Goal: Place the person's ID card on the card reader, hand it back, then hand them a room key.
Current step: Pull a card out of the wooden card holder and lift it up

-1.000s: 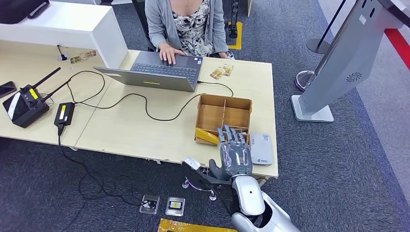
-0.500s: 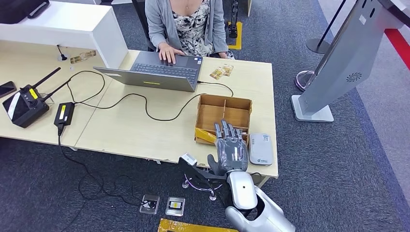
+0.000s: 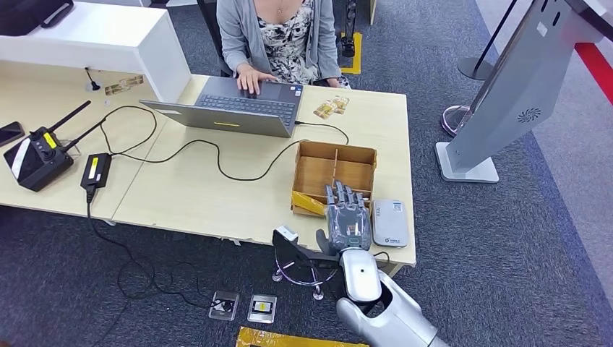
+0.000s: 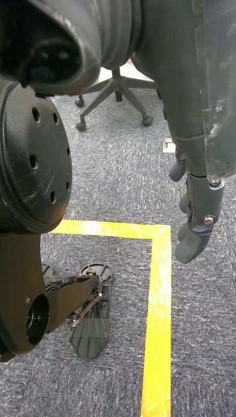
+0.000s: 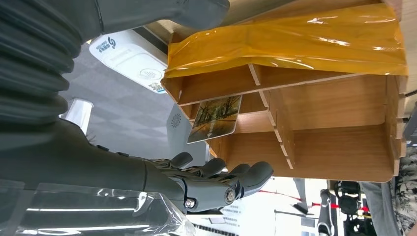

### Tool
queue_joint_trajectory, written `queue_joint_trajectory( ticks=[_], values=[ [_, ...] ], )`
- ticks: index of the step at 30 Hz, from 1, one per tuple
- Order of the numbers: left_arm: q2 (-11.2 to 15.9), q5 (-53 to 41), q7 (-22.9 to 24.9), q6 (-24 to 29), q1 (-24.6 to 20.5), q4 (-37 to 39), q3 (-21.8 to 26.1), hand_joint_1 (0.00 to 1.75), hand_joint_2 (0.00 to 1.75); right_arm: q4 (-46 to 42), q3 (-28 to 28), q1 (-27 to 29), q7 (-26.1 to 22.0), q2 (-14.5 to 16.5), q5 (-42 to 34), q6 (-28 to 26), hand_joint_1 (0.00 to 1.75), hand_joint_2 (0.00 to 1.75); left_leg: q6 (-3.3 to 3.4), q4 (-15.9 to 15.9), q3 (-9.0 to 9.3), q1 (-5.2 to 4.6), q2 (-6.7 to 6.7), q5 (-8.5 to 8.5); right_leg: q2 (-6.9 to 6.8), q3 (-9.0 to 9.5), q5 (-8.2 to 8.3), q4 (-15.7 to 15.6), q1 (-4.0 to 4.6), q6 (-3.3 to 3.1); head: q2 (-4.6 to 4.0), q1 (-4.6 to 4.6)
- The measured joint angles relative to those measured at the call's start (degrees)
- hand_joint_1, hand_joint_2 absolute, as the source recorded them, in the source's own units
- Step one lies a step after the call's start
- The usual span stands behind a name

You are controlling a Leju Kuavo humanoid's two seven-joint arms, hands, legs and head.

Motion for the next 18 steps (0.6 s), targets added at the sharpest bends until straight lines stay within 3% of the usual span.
queue_joint_trajectory(
  ticks=[18],
  values=[
    [0.15,-1.34,-1.02,-0.52,0.0,0.0,-0.07,0.0,0.0,7.42,-2.34,-5.55,0.79,-1.2,-0.4,0.75,0.0,1.75,0.0,0.0,0.0,0.0,0.0,0.0,0.01,-0.01,0.0,0.0,0.0,0.0,0.0,-0.01]
  ],
)
